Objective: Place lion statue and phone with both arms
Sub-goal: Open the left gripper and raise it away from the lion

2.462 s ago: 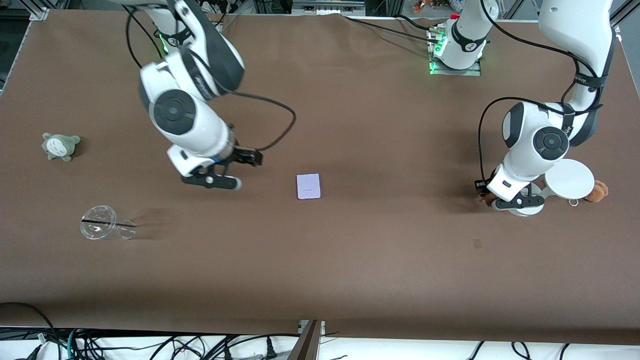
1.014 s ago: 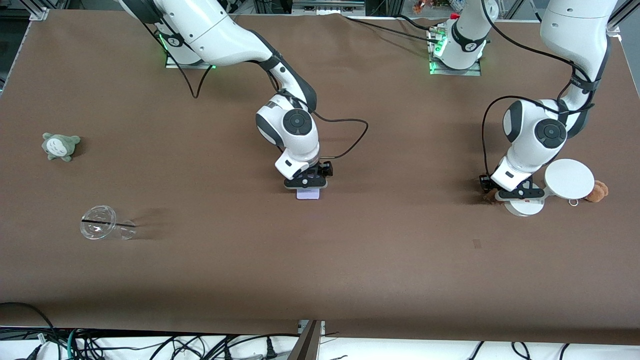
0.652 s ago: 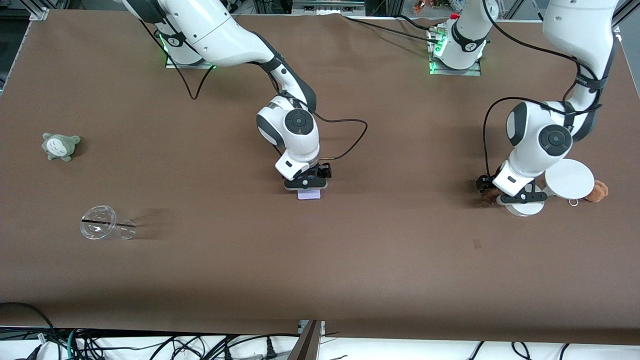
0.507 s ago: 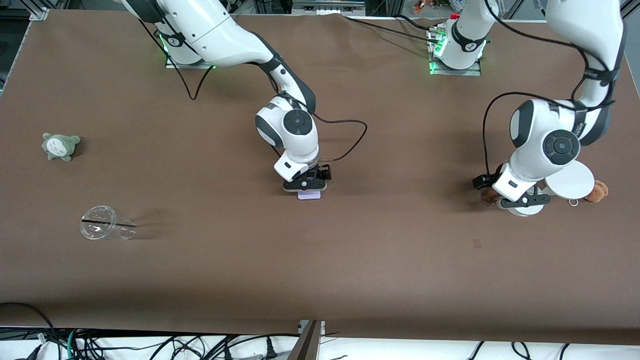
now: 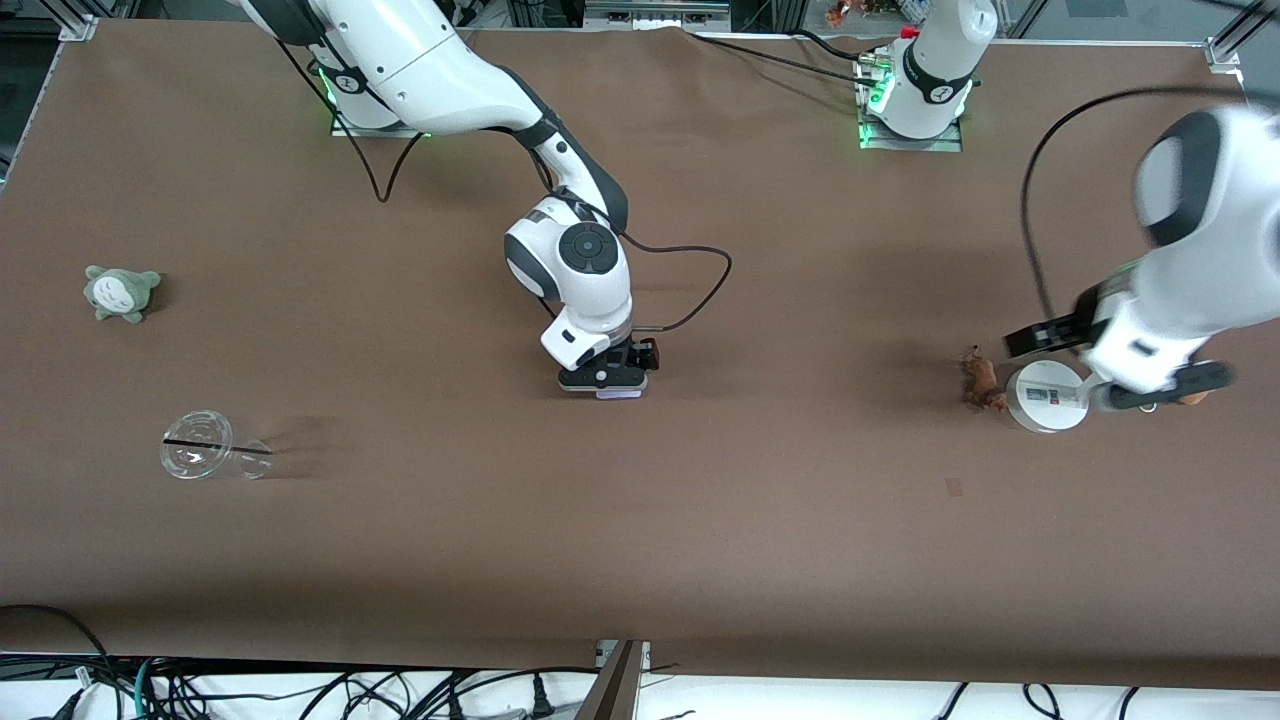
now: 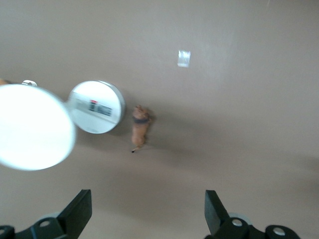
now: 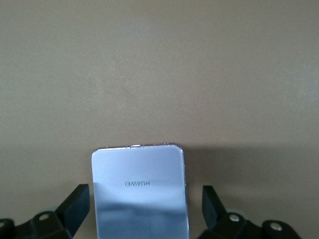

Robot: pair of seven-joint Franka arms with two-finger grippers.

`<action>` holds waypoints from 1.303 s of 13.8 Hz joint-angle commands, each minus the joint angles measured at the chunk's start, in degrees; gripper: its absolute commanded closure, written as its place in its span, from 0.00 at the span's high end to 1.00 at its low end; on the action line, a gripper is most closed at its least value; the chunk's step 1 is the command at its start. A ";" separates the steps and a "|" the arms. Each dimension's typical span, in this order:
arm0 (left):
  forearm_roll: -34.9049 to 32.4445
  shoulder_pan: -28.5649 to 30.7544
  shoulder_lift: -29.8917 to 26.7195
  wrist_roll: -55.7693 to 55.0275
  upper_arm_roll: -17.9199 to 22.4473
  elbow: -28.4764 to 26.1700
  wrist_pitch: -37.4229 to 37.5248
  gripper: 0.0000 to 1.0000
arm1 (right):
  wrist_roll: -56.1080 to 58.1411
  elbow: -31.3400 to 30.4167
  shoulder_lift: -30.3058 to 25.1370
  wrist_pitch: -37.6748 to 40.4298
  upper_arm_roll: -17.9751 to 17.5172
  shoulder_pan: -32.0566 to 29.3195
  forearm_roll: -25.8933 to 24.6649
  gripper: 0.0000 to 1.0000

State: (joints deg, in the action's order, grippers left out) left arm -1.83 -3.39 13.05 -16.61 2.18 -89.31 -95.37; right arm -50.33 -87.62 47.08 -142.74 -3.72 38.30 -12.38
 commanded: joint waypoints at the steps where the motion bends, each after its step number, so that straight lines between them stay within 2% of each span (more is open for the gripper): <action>1: 1.82 2.33 -2.06 1.49 0.01 5.62 4.92 1.00 | -1.79 -0.01 1.43 -2.97 -0.06 0.20 -1.25 1.00; 4: 3.85 3.65 -3.03 2.99 0.19 8.79 7.55 1.00 | -2.58 -0.01 2.14 -4.48 0.29 0.46 -1.33 1.00; 7: 3.93 5.14 -3.91 3.25 0.10 8.89 10.90 1.00 | -2.67 -0.18 2.23 -4.48 0.38 0.46 -1.95 1.00; 8: 3.94 5.93 -4.00 4.04 -0.16 8.80 11.17 1.00 | -2.67 -0.44 2.23 -4.39 0.38 0.46 -2.21 0.97; 9: 3.85 6.20 -4.00 4.83 -0.16 8.62 11.17 1.00 | -2.58 -0.79 2.23 -4.39 1.16 0.55 -2.73 0.88; 13: 3.58 6.29 -2.95 5.28 -0.16 9.06 12.13 1.00 | -1.18 -1.50 1.70 -3.86 1.35 0.29 -3.18 0.44; 14: 3.76 6.29 -2.94 5.28 -0.16 9.06 12.13 1.00 | -0.65 -2.02 1.27 -3.17 1.78 0.20 -3.18 0.39; 18: 3.85 6.29 -2.86 5.28 -0.16 9.15 12.13 1.00 | 5.57 -2.55 -3.38 5.34 3.80 -0.15 -3.09 0.39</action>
State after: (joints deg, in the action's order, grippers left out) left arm 0.86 2.38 9.82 -12.68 2.23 -81.23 -84.32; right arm -48.05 -88.05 47.67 -141.77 -1.41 38.47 -14.44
